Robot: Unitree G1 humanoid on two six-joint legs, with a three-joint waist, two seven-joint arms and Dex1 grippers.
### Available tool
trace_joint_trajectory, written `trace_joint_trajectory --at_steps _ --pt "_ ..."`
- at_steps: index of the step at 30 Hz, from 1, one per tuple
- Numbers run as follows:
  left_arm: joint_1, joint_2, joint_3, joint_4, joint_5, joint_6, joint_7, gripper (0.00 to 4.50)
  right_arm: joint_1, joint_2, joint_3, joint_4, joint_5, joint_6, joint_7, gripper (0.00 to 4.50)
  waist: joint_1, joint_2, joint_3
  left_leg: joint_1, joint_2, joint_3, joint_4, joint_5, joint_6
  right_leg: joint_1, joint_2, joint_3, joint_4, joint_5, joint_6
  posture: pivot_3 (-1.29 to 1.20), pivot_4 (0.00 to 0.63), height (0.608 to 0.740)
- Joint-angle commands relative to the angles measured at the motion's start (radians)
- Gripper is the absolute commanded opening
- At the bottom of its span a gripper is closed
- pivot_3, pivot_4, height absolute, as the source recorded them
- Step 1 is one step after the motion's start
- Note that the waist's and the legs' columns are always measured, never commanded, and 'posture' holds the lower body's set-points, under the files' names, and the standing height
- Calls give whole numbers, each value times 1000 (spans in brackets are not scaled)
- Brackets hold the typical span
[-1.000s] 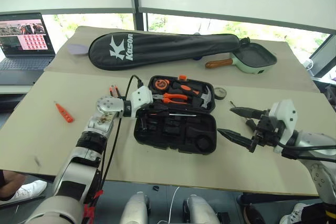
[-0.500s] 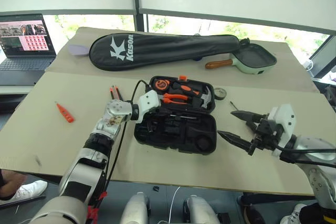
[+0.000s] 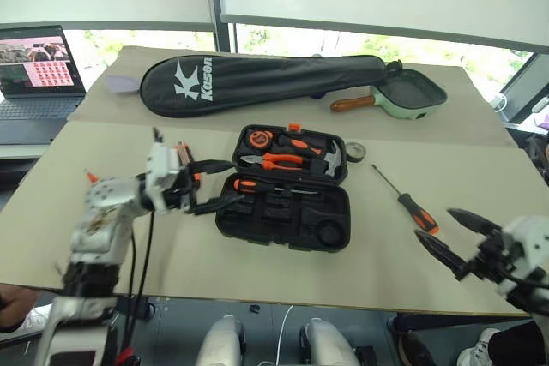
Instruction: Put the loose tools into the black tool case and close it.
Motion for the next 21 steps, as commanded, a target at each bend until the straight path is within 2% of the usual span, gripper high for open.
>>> trace_joint_trajectory --at_steps 1,5,10,14,17,20,21 --pt "109 119 133 -10 -37 -28 -87 4478 109 31 -65 -2 -22 -80 16 4500 -3 1 0 2 0 1 0 0 0 1 0 0 0 0 0 0 150 740" --pt "216 152 205 -15 -45 -27 -67 4478 119 0 -40 -3 -5 -33 31 4500 -10 2 1 9 2 3 -4 0 0 5 0 0 0 -3 -4 0 150 740" --pt "271 91 194 -192 -113 57 36 4478 -16 -79 1 -6 24 95 6 4500 -15 2 1 14 3 3 -3 0 0 10 -3 5 -2 -5 -7 0 150 740" --pt "284 67 173 -283 -184 135 85 4478 -187 -203 118 58 -20 224 28 4500 -15 2 1 14 3 3 -3 0 0 10 -1 5 -1 -2 -2 0 150 740" --pt "274 62 146 -315 -194 158 96 4478 -305 -257 208 144 -65 272 41 4500 -14 2 1 14 2 3 -3 0 0 9 0 5 -1 -2 -2 0 150 740" --pt "246 55 101 -345 -203 173 94 4478 -466 -304 344 291 -179 258 46 4500 -12 2 1 13 1 5 -3 0 0 9 1 4 -2 -2 -2 0 150 740" --pt "238 53 94 -351 -208 177 92 4494 -505 -303 366 325 -193 261 43 4240 -14 2 1 12 1 7 -3 0 0 8 1 4 -2 -2 -2 0 150 740"
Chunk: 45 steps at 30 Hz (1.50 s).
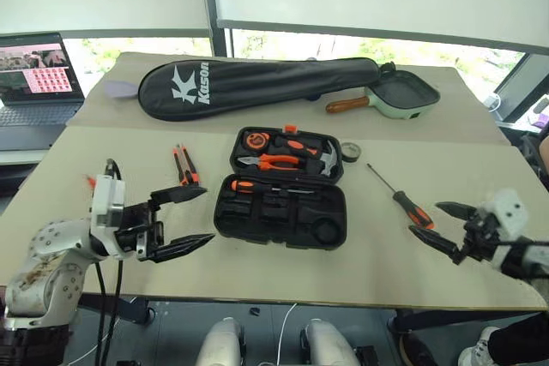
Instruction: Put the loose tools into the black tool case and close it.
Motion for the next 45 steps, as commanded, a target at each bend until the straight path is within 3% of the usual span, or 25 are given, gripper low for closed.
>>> trace_joint_trajectory --at_steps 1,5,10,17,19,22,24,28,34,37,45 --pt "-40 -9 -29 -65 -44 18 2 4500 -148 -22 99 140 -88 19 0 3973 -1 0 0 0 0 0 0 0 0 0 0 0 0 0 0 0 150 740" --pt "-54 -10 -41 -115 -78 27 -11 4500 -263 -26 183 280 -141 13 44 2708 -2 0 0 -2 0 0 0 0 0 -1 0 0 0 0 0 0 150 740" --pt "-51 2 -49 -113 -75 36 -21 4500 -335 -46 197 384 -164 32 68 1023 -2 0 0 -2 0 1 -1 -1 1 -2 0 0 0 0 0 0 150 740" --pt "-36 -20 -11 -100 -114 46 5 4500 -275 -99 90 314 -125 -64 99 1011 -1 0 0 -3 -1 1 -1 -1 1 -2 0 0 0 0 1 0 150 740" --pt "-19 -17 20 -85 -128 53 15 4500 -242 -111 47 184 -54 -146 204 1011 -2 1 1 -3 0 1 -1 -1 1 -2 0 0 0 0 1 0 150 740" --pt "27 -4 51 -38 -110 41 -2 4500 -267 -108 54 -44 90 -25 292 1011 -19 3 2 -2 1 0 -3 -1 1 -4 1 2 0 0 1 0 150 740" --pt "42 -5 65 5 -91 22 -6 4500 -326 -105 107 -122 117 103 259 1011 -31 3 2 0 2 -3 -5 -1 1 -3 2 3 0 -1 0 0 150 740" --pt "106 -3 114 114 4 -88 -20 4500 -616 37 402 -241 80 368 182 1011 -43 2 3 0 3 -3 -6 -1 1 -7 2 3 1 0 -3 0 150 740" --pt "166 -25 141 82 29 -130 19 4500 -791 150 657 -123 -97 395 139 1011 2 0 3 -14 1 -5 -6 -1 0 -23 -2 -2 2 0 -3 0 150 740" --pt "197 -38 134 55 37 -142 33 4500 -822 168 715 -61 -164 368 136 1011 16 0 3 -27 -1 -4 -3 -1 1 -30 -4 -1 1 2 0 0 150 740" --pt "214 -47 127 54 49 -160 39 4500 -831 143 761 -43 -239 333 198 1011 10 0 3 -27 1 -1 1 -1 1 -30 0 -3 3 3 -1 0 150 740"
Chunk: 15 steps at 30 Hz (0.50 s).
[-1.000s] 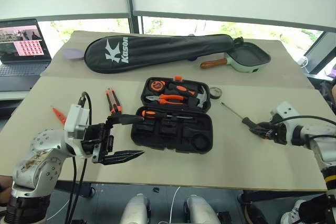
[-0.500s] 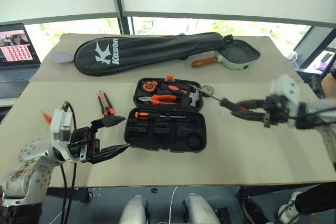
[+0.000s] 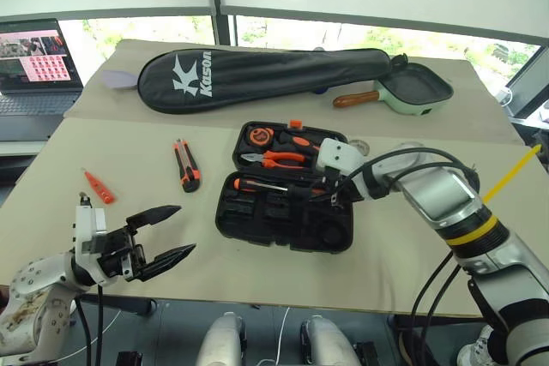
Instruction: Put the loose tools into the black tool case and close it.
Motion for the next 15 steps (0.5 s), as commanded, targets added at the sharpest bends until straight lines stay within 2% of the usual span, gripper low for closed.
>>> trace_joint_trajectory --at_steps 1,15 --pt "-2 0 6 -16 5 -25 1 4500 -10 -34 -5 -17 -37 -38 36 1011 -2 0 0 0 0 0 0 0 0 0 0 0 0 0 0 0 150 740" --pt "-35 5 -14 3 14 -29 -9 4500 26 -55 -1 16 -118 -98 89 1011 -12 0 0 1 0 1 1 0 0 1 0 0 1 0 0 0 150 740"
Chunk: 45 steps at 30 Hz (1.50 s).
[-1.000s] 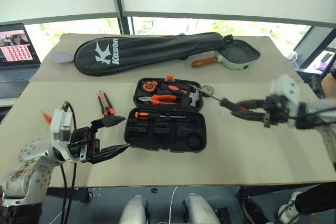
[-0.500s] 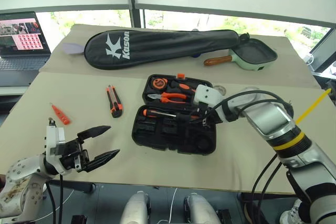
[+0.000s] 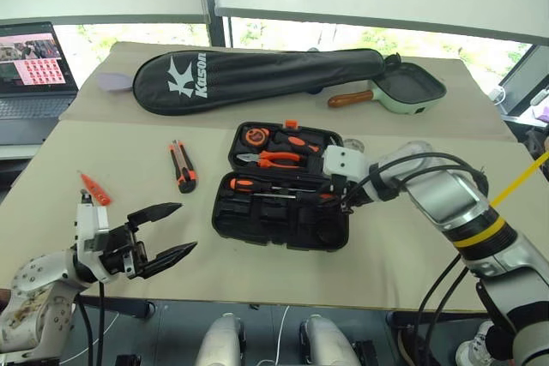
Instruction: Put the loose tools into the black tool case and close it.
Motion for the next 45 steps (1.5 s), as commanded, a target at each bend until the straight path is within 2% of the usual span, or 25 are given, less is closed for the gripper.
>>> trace_joint_trajectory --at_steps 1,2,4,5,9,15,18,26,32,38,42,44,45 --pt "-16 5 -1 -5 1 -16 -3 4500 6 -11 -3 16 -38 -35 6 1011 1 0 0 0 0 0 0 0 0 0 0 0 0 0 0 0 150 740" --pt "-16 5 -2 -8 2 -15 -1 4500 8 -11 -5 20 -41 -42 8 1011 1 0 0 0 0 0 0 0 0 0 0 0 0 0 0 0 150 740" --pt "-22 4 -7 -8 4 -14 2 4500 6 -1 -14 40 -36 -55 12 2017 1 0 0 0 0 0 1 0 0 1 0 0 0 0 0 0 150 740" --pt "-24 3 -8 -8 5 -14 3 4500 4 3 -20 51 -37 -71 11 2182 1 0 0 0 0 0 1 0 0 1 0 0 0 0 0 0 150 740" --pt "-24 -1 -16 -14 9 -14 10 4500 -8 -2 -67 65 1 -115 55 3592 0 0 0 0 0 0 0 0 0 0 0 0 0 0 0 0 150 740" --pt "-28 -6 -23 -7 12 -18 22 4500 18 29 -186 67 129 -160 127 3592 -1 0 0 0 0 0 0 0 0 1 0 0 0 0 0 0 150 740" --pt "-33 -13 -26 -2 16 -18 30 4500 49 73 -211 99 144 -200 106 2859 -2 0 0 1 0 0 0 0 0 1 1 0 1 0 0 0 150 740" --pt "-42 -16 -42 4 28 -16 32 4500 88 197 -170 230 81 -306 33 95 -2 0 0 1 0 0 1 0 0 1 1 0 3 0 0 0 150 740" --pt "-30 -10 -46 1 36 -17 31 4500 102 256 -156 333 54 -326 14 38 -2 -1 -1 4 0 1 2 0 0 2 0 1 6 0 0 0 150 740" --pt "0 -11 -31 18 55 -36 32 4500 101 294 -147 363 25 -335 -13 38 -8 -2 -1 21 1 1 0 0 -1 17 2 1 7 -2 -3 0 150 740" --pt "40 -29 43 20 29 -21 87 4500 131 303 -282 233 179 -350 21 38 -8 -2 -1 25 2 1 -1 0 -1 19 2 1 8 -3 -4 0 150 740" --pt "69 -39 92 20 15 -7 128 4500 173 305 -362 163 254 -438 43 38 -6 -2 -1 23 2 1 -2 0 -1 17 2 1 8 -3 -4 0 150 740" --pt "89 -50 127 21 9 -9 155 4500 208 293 -406 114 303 -426 50 298 -5 -2 -1 22 2 -1 -2 0 -1 16 1 1 7 -3 -4 0 150 740"
